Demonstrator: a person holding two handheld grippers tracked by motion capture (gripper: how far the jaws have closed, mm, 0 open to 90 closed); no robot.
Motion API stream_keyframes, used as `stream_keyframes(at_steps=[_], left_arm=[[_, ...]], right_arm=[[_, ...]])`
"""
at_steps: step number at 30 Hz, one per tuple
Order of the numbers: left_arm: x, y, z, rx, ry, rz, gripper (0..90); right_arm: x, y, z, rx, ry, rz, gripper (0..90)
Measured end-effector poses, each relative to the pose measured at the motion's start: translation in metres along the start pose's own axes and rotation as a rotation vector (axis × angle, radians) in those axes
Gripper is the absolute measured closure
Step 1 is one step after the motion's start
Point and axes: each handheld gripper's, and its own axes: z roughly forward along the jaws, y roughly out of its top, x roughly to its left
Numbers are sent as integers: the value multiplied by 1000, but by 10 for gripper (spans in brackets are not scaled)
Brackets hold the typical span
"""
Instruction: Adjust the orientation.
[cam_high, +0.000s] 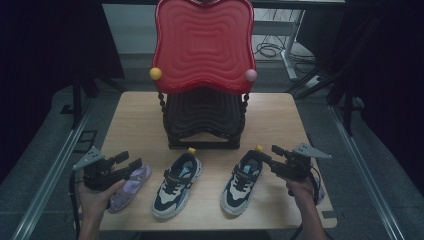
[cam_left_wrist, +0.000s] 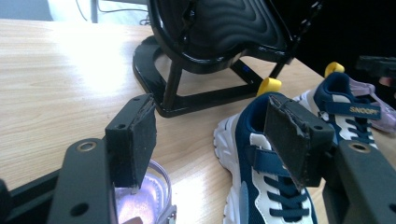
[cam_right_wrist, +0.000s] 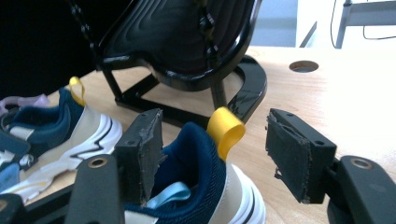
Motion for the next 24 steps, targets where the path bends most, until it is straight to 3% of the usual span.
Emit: stream_keyframes(at_steps=[6,8,9,12,16,21,24], left_arm=[[-4,4,2,-14,-28,-3,339],[-6,4,4,-3,-35,9,337],[-9,3,6,12,-40,29,339],[-10,4,8,17,-49,32,346],[-17,2,12,27,-72,31,375],[-28,-3,13,50,-64,44,443],[-32,-5,10,62,-50,53,529]], right_arm=[[0,1,3,-21,18,33,365],[1,-3,8,-3,35,55,370],[2,-6,7,-7,41,56,373],[3,-10,2,-27,71,76,385],[5,-15,-7,-12,63,35,395],[3,-13,-11,-8,45,16,398],[1,-8,-11,-21,24,-15,398]])
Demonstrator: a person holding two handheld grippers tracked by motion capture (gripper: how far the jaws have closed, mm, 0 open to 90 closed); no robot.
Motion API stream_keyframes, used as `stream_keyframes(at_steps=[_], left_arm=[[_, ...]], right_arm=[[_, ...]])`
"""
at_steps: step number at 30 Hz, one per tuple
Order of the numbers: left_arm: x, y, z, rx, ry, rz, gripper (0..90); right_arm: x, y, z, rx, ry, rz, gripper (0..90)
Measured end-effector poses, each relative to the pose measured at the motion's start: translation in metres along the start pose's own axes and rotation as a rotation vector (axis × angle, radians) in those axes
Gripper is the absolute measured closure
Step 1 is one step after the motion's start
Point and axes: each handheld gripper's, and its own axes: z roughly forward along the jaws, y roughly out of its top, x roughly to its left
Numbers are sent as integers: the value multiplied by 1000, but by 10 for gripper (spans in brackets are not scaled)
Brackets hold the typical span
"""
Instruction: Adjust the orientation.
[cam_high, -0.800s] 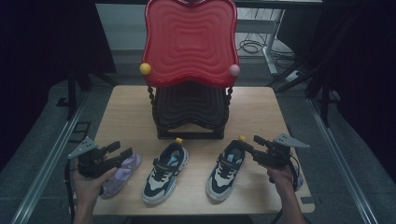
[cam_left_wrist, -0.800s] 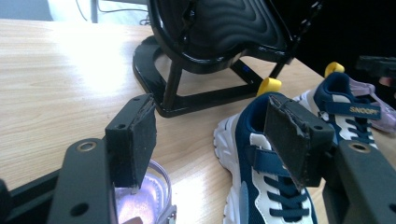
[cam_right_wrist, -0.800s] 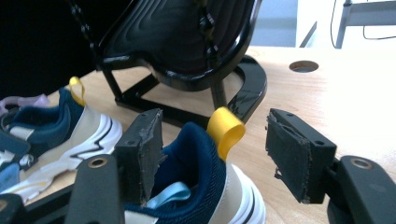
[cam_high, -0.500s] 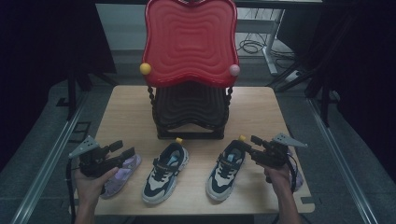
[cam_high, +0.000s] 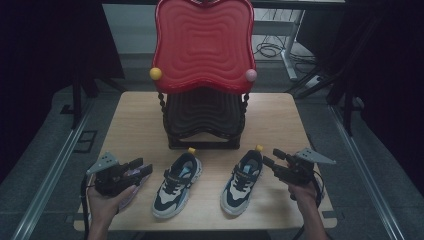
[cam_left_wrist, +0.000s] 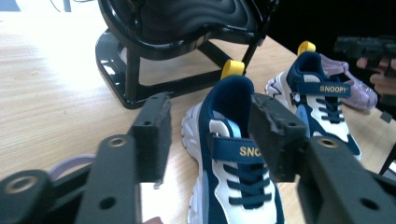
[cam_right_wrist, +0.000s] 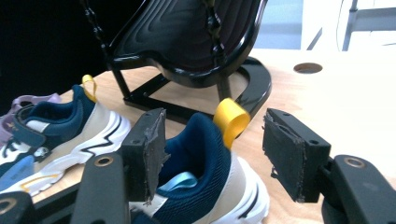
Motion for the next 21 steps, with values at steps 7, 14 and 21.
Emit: stream_keyframes(at_steps=[7,14,21], left_arm=[[8,-4,5,38,0,-38,742],[-1,0,4,89,0,-38,874],[12,-7,-9,118,38,-63,898]], right_arm=[[-4,3,3,-12,-12,-12,392],[4,6,-1,-4,-23,-44,374],[-2,5,-6,-16,-62,-22,367]])
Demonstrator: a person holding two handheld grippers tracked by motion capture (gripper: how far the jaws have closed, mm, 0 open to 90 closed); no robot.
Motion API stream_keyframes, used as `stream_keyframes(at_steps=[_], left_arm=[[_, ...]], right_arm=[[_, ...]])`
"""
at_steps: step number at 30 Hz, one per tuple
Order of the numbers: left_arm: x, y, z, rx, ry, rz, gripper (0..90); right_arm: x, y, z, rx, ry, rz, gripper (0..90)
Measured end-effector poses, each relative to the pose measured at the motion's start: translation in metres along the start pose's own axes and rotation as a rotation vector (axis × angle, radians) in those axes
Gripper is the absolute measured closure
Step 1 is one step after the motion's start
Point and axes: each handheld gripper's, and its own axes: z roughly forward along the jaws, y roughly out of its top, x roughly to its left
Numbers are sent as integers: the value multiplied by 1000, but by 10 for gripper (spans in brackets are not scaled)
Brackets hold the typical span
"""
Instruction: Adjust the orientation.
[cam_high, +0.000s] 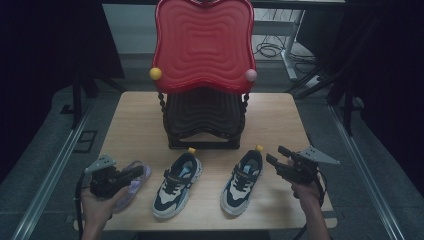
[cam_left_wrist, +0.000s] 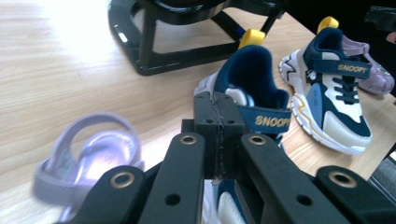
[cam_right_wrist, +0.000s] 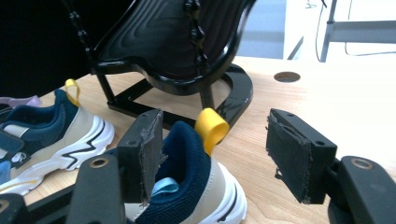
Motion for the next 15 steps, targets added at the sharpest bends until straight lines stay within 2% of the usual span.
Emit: stream_keyframes(at_steps=[3,5,8,10,13,15], left_arm=[[2,-3,-2,17,2,0,898],[6,-9,-5,40,19,-7,898],[7,-14,-7,44,25,-16,898],[8,-19,-9,48,29,-22,898],[11,-32,-10,58,34,-46,898],[12,-38,-9,70,35,-56,898]], right_arm=[[-2,-1,0,-6,18,18,367],[0,1,-1,-16,23,19,367],[2,2,-1,-14,28,15,367],[4,1,0,-7,26,5,366],[6,0,4,-5,56,2,364],[6,1,6,-3,59,4,364]])
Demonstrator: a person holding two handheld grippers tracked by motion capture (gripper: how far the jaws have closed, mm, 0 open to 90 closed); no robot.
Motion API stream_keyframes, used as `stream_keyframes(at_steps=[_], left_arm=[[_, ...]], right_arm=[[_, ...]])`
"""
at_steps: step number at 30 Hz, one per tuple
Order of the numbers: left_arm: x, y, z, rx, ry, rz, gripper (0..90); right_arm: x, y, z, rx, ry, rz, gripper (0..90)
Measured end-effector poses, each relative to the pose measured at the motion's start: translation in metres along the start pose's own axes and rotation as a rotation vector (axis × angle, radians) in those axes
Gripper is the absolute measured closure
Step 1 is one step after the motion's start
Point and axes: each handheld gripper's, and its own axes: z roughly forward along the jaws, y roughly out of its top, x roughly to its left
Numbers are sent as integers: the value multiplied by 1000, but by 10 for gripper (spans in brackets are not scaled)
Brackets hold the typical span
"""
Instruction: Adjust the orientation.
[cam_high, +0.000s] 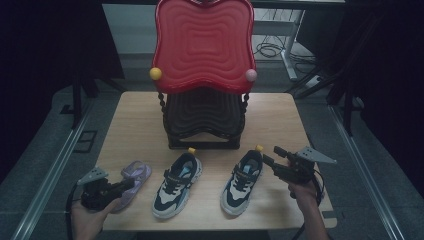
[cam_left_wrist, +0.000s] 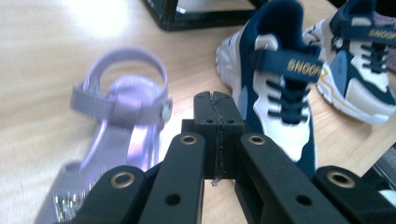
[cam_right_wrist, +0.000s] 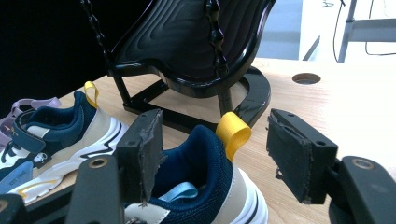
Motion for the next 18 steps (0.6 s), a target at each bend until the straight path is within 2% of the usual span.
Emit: stream_keyframes(at_steps=[8,13,17,18], left_arm=[[15,-22,0,58,26,-33,899],[15,-31,-1,72,32,-40,899],[17,-38,0,76,45,-61,899],[17,-42,2,85,50,-63,899]], right_arm=[[0,-3,4,17,-10,4,366],[2,-6,5,29,-13,4,366],[2,-8,4,33,-43,8,363],[-1,-9,2,28,-52,24,363]])
